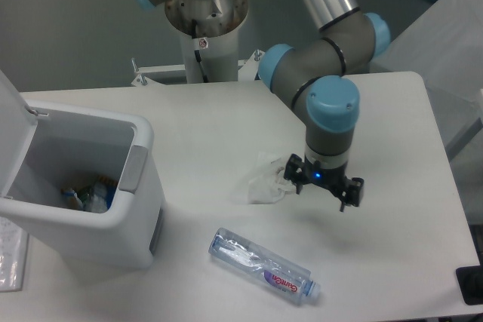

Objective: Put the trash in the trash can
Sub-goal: 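Move the open gripper down over the crumpled white tissue, then close the gripper on the white tissue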

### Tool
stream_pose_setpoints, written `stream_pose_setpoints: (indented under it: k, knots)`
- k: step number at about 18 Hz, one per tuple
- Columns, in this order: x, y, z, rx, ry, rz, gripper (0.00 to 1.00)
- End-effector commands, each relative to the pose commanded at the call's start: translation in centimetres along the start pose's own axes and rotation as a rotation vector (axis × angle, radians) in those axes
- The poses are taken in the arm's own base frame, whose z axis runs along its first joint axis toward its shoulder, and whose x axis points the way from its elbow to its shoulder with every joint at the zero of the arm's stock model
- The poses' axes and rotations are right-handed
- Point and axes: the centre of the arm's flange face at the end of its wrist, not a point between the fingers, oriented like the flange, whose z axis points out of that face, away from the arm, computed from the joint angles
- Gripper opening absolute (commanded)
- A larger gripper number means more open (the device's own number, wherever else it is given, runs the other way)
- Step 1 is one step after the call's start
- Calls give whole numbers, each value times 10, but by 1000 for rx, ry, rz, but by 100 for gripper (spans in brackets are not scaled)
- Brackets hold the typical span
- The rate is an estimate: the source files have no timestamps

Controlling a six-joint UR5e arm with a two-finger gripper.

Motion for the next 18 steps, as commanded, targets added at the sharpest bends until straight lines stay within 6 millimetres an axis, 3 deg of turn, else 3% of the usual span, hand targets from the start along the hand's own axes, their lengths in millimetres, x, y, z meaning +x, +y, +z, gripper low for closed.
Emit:
stream_pose_setpoints:
  k: [2,4,8,11,14,17,18]
  knots:
    - [27,3,13,-19,35,20,100]
    - [44,-8,18,-25,48,52,100]
    - [53,-10,29,-42,66,61,100]
    - [70,-12,51,-110,72,86,100]
    - [68,-13,59,-161,49,75,96]
    - [67,-14,59,-162,51,78,14]
    - [67,-14,59,-161,50,78,0]
